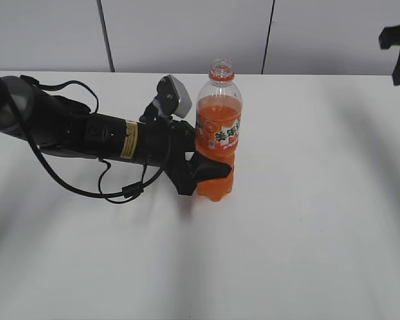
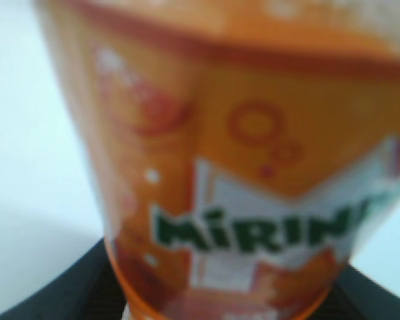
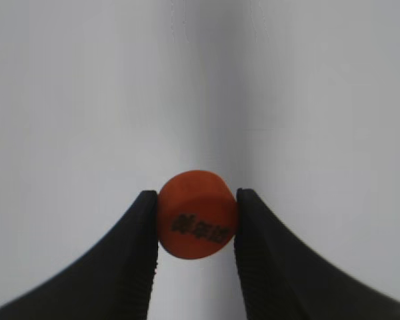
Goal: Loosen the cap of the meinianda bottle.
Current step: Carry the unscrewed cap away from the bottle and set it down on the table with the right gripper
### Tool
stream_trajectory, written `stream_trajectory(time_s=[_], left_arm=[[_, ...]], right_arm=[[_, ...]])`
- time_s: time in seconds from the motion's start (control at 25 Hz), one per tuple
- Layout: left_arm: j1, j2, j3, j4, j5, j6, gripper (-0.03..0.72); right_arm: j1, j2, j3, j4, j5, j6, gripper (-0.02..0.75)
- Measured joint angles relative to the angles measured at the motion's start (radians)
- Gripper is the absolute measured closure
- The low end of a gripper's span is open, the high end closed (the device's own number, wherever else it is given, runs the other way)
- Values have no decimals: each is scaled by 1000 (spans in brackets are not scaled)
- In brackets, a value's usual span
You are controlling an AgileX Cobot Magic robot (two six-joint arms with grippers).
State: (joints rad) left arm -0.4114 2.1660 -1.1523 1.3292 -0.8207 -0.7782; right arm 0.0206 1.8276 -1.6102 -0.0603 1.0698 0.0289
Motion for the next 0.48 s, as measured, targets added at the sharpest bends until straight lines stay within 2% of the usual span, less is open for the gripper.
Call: stream_trajectory(time_s=[0.32,0.48], left_arm=[[0,0,0,0,0,0,278],[0,0,0,0,0,0,278]], right_arm=[[0,0,383,110,-345,-49,468],[0,0,503,124,-465,-64,468]])
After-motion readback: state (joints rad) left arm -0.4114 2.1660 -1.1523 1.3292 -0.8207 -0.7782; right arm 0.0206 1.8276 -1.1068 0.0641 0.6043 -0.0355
